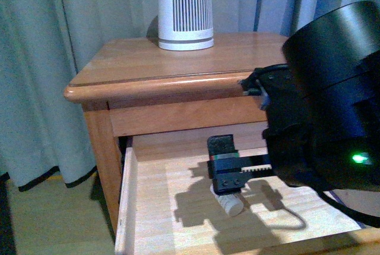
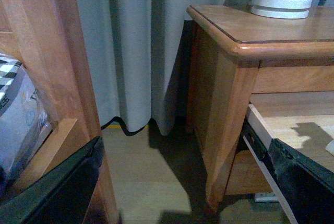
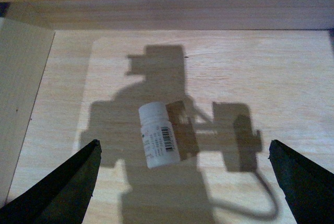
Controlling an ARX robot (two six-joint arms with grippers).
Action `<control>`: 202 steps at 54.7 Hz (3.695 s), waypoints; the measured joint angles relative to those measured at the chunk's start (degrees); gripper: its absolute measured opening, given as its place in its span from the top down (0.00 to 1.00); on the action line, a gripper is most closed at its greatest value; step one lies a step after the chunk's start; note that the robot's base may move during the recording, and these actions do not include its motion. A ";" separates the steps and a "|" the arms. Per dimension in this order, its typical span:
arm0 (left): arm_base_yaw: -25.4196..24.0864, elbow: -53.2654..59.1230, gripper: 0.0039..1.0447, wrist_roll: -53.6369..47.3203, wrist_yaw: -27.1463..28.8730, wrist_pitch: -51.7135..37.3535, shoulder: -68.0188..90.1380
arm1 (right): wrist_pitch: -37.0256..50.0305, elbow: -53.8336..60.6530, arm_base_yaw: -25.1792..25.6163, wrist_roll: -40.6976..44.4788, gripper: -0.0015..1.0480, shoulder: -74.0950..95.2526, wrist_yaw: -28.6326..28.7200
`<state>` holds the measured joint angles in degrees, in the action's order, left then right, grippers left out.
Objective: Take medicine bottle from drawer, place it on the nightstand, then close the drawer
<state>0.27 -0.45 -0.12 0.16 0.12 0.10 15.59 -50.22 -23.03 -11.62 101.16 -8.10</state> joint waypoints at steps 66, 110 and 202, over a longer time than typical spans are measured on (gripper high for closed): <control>0.00 0.00 0.06 0.00 0.00 0.00 0.00 | 1.62 -18.95 -3.26 1.11 0.47 26.62 -4.20; 0.00 0.00 0.06 0.00 0.00 0.00 0.00 | -15.96 -10.99 0.57 -5.79 0.73 -11.96 -9.35; 0.00 0.00 0.06 0.00 -0.02 0.00 0.00 | -8.76 32.48 14.08 -0.98 0.07 -61.16 -4.11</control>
<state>0.27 -0.45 -0.12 0.14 0.12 0.10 6.83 -17.74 -8.95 -12.60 40.01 -12.21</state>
